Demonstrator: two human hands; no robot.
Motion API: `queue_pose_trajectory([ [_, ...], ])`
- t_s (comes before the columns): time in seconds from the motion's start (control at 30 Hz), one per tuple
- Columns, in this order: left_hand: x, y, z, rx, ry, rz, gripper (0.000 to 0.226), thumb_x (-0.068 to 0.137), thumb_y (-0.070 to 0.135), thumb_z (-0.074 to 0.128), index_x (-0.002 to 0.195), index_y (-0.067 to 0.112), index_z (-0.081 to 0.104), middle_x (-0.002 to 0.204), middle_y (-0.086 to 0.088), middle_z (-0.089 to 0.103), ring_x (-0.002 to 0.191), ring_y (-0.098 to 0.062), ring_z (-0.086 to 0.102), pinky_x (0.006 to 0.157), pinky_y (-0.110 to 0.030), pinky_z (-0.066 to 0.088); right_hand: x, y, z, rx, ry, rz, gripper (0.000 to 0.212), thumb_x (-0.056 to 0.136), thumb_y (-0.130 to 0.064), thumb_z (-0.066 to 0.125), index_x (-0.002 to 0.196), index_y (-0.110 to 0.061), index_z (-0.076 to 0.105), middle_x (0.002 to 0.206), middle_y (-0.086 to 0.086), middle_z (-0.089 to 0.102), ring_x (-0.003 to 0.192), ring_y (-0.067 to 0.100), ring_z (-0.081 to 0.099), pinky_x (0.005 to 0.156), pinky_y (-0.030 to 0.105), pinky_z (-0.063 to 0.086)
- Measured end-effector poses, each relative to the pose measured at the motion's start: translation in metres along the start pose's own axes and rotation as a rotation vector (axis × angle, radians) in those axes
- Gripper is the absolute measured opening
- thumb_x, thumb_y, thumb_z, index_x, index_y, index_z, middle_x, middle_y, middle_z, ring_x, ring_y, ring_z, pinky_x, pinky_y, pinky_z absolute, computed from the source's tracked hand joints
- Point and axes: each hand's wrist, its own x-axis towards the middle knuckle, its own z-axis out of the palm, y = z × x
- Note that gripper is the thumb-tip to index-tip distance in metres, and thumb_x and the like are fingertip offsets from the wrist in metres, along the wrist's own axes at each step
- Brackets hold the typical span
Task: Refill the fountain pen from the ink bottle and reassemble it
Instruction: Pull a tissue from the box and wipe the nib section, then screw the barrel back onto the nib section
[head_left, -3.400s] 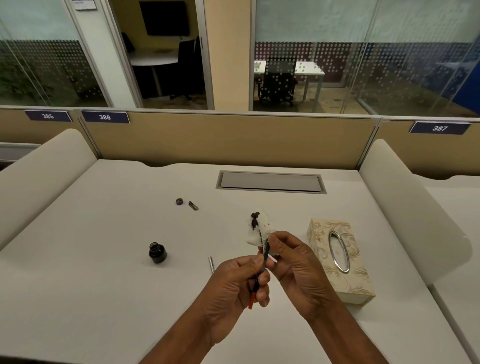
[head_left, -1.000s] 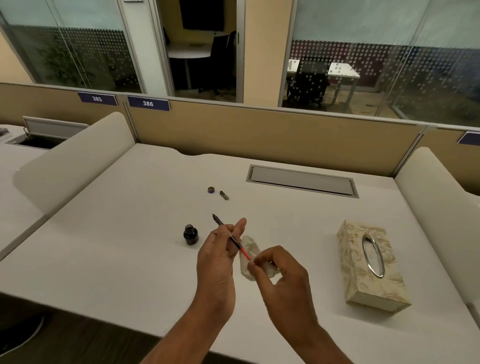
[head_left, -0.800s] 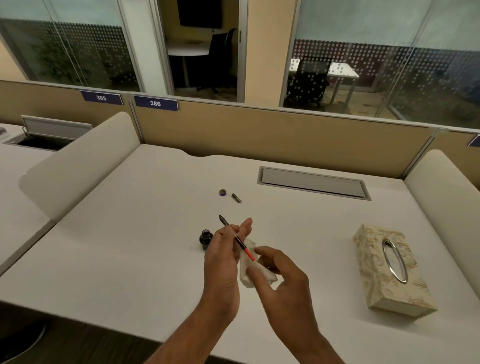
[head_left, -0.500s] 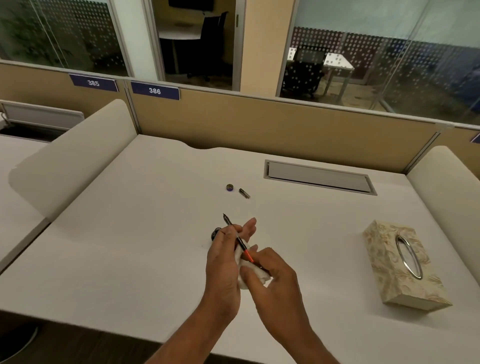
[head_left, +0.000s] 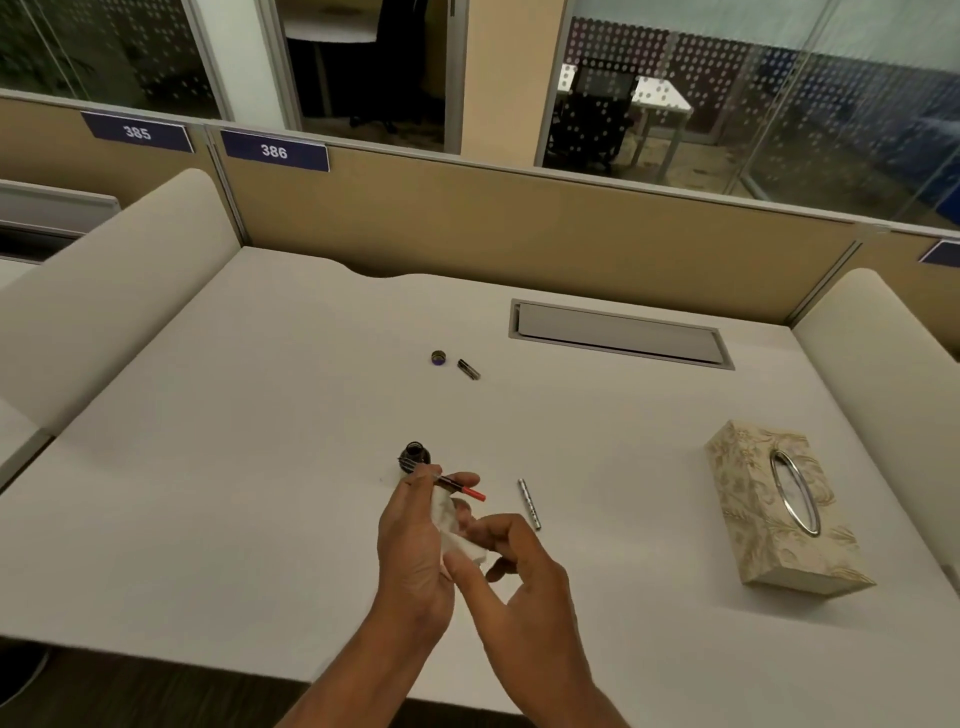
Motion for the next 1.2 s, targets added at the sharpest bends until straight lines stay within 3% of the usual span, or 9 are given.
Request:
queue_pose_trajectory([
  [0.17, 0.01, -0.012, 0.005, 0.064, 0.076, -0.098, 0.04, 0.098, 0.045, 0.058, 0.096, 0.01, 0.076, 0.06, 0.002, 0.051, 0.058, -0.013, 0.04, 0.068, -0.035, 0.043, 0.007, 0.019, -0.021, 0.141, 0.13, 0.069, 0.009, 0.089, -0.038, 0.068, 0.089, -0.029, 0.067, 0.092, -0.015, 0.074, 0.092, 0.004, 0.067, 0.076, 0.016, 0.052],
  [0.27, 0.011, -0.012, 0.011, 0.079, 0.093, -0.189, 0.039, 0.095, 0.048, 0.061, 0.077, 0.019, 0.079, 0.06, 0.002, 0.041, 0.056, -0.012, 0.038, 0.049, -0.03, 0.044, 0.032, 0.056, -0.03, 0.116, 0.304, 0.128, 0.009, 0.093, -0.025, 0.069, 0.084, -0.025, 0.068, 0.085, -0.007, 0.074, 0.084, 0.006, 0.068, 0.068, 0.013, 0.051],
  [0.37, 0.009, -0.01, 0.019, 0.054, 0.07, -0.273, 0.035, 0.096, 0.048, 0.059, 0.084, 0.019, 0.075, 0.065, 0.001, 0.037, 0.062, -0.013, 0.034, 0.047, -0.029, 0.049, 0.063, 0.106, -0.03, -0.023, 0.395, 0.196, 0.013, 0.093, -0.016, 0.069, 0.082, -0.023, 0.065, 0.081, -0.009, 0.071, 0.079, 0.006, 0.065, 0.065, 0.015, 0.05],
  [0.43, 0.008, -0.008, 0.023, 0.078, 0.032, -0.353, 0.037, 0.097, 0.051, 0.053, 0.09, 0.021, 0.074, 0.065, 0.003, 0.035, 0.067, -0.014, 0.033, 0.061, -0.037, 0.058, 0.081, 0.139, -0.026, -0.171, 0.384, 0.236, 0.011, 0.092, -0.018, 0.068, 0.083, -0.023, 0.063, 0.082, -0.01, 0.069, 0.079, 0.01, 0.065, 0.069, 0.03, 0.054],
  [0.5, 0.01, -0.01, 0.023, 0.123, 0.006, -0.358, 0.041, 0.097, 0.053, 0.052, 0.09, 0.021, 0.077, 0.061, 0.004, 0.036, 0.068, -0.014, 0.032, 0.048, -0.031, 0.054, 0.094, 0.168, -0.021, -0.311, 0.338, 0.266, 0.005, 0.091, -0.023, 0.066, 0.089, -0.023, 0.063, 0.087, -0.008, 0.067, 0.081, 0.016, 0.064, 0.071, 0.038, 0.055],
  [0.83, 0.026, -0.023, 0.016, 0.214, -0.006, -0.296, 0.044, 0.097, 0.054, 0.052, 0.094, 0.022, 0.083, 0.055, 0.004, 0.038, 0.06, -0.014, 0.033, 0.043, -0.023, 0.043, 0.127, 0.207, 0.001, -0.58, 0.289, 0.215, 0.016, 0.089, -0.023, 0.068, 0.081, -0.011, 0.061, 0.086, 0.004, 0.058, 0.082, 0.026, 0.057, 0.064, 0.041, 0.052],
  [0.97, 0.032, -0.025, 0.014, 0.231, -0.012, -0.268, 0.046, 0.098, 0.054, 0.05, 0.101, 0.022, 0.082, 0.053, 0.005, 0.038, 0.057, -0.013, 0.033, 0.047, -0.023, 0.041, 0.124, 0.201, -0.002, -0.471, 0.305, 0.258, 0.014, 0.089, -0.023, 0.066, 0.077, -0.017, 0.06, 0.075, -0.003, 0.061, 0.075, 0.023, 0.059, 0.063, 0.041, 0.054],
  [1.1, 0.036, -0.027, 0.016, 0.21, -0.006, -0.143, 0.043, 0.101, 0.044, 0.05, 0.081, 0.027, 0.084, 0.064, 0.003, 0.055, 0.051, -0.011, 0.034, 0.052, -0.022, 0.036, 0.101, 0.163, -0.015, -0.203, 0.327, 0.201, 0.012, 0.089, -0.017, 0.07, 0.08, -0.023, 0.066, 0.073, -0.01, 0.069, 0.07, 0.011, 0.064, 0.061, 0.031, 0.053],
  [1.2, 0.038, -0.027, 0.018, 0.205, -0.003, -0.123, 0.041, 0.101, 0.045, 0.052, 0.104, 0.017, 0.082, 0.059, 0.006, 0.059, 0.053, -0.013, 0.036, 0.057, -0.026, 0.031, 0.078, 0.124, -0.029, -0.051, 0.358, 0.12, 0.011, 0.09, -0.012, 0.071, 0.087, -0.022, 0.071, 0.08, -0.011, 0.072, 0.077, 0.01, 0.066, 0.062, 0.018, 0.051],
])
